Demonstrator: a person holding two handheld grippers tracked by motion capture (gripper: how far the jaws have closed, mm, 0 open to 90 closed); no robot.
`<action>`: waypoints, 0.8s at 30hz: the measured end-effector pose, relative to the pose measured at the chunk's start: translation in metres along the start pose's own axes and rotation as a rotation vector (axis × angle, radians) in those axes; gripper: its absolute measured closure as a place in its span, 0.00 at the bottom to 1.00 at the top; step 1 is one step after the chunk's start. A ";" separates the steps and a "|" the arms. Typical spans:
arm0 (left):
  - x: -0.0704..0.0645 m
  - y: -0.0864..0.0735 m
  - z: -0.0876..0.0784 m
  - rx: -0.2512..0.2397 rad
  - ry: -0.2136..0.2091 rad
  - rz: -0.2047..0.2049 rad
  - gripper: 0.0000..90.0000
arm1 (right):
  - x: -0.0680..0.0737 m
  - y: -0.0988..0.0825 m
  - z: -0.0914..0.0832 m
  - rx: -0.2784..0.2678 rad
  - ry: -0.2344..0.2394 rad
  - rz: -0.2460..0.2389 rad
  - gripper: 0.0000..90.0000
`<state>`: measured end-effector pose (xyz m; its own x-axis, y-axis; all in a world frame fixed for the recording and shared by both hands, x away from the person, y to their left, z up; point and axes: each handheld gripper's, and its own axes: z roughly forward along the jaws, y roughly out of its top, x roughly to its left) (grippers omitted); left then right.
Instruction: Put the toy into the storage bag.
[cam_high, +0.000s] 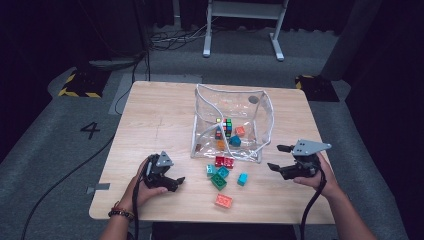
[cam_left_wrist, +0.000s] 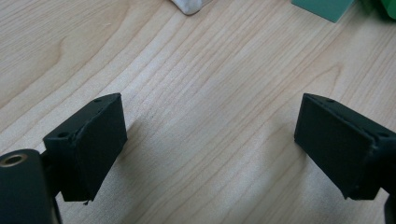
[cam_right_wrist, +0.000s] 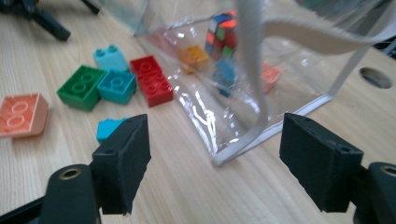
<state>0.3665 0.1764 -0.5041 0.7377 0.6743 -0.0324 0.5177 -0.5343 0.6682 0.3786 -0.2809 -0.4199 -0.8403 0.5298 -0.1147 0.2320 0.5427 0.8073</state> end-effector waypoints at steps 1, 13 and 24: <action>0.000 0.000 0.000 0.000 0.001 0.000 0.11 | 0.002 -0.002 0.003 0.008 0.008 -0.004 0.28; 0.000 0.000 0.000 0.001 0.000 0.001 0.11 | 0.024 -0.021 0.044 0.066 0.092 -0.039 0.28; 0.000 0.000 0.000 0.000 0.000 0.000 0.11 | 0.047 -0.028 0.076 0.098 0.172 -0.078 0.28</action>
<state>0.3665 0.1765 -0.5041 0.7379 0.6741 -0.0324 0.5177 -0.5345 0.6681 0.3696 -0.2218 -0.4916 -0.9268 0.3694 -0.0673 0.2028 0.6432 0.7384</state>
